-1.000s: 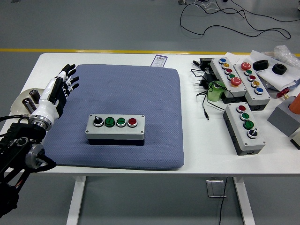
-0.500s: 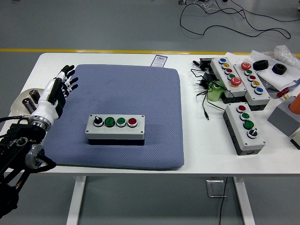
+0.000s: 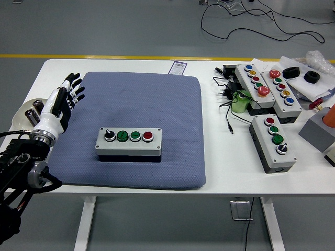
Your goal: Pick up the button,place it on the desk,press the button,press the button
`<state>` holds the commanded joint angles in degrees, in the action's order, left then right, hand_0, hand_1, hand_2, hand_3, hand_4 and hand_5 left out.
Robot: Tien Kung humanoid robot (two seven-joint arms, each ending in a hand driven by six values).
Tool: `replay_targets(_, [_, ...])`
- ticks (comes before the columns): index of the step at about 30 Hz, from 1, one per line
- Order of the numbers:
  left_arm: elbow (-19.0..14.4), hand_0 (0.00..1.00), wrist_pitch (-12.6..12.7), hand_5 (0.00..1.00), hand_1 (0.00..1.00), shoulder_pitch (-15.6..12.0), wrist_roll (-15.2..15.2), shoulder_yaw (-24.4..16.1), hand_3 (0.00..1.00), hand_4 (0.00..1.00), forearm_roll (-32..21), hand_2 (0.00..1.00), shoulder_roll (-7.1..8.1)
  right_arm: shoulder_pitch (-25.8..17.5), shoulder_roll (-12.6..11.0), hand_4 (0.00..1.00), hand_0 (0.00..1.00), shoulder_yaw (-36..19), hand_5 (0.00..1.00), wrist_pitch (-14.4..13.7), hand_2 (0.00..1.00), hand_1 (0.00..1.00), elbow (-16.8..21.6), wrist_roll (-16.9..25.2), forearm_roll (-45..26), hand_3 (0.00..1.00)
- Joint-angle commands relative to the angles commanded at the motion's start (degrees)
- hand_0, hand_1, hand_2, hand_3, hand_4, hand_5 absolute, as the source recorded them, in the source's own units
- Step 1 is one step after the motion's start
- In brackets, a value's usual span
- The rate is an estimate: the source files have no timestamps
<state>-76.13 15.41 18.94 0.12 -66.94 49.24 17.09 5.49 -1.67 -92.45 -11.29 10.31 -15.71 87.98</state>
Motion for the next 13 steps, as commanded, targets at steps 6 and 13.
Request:
replay_targets(6, [0.40,0.914,-0.94,0.998,0.939,-0.31,-0.24,-0.78,0.959,0.578,0.36,0.980,-0.17,-0.23,0.00,0.468,0.659,-0.16,0.327,0.00,0.706,0.652,0.00,-0.04,0.27,0.609])
replay_targets(13, [1.34,0.907,-2.61,0.998,0.934,-0.63,-0.30,-2.44,0.947,0.578,1.01,0.964,-0.48,-0.30,0.07,0.468,0.659,-0.08,0.327,-0.01,0.707,0.652,0.00,-0.01,0.11,0.609])
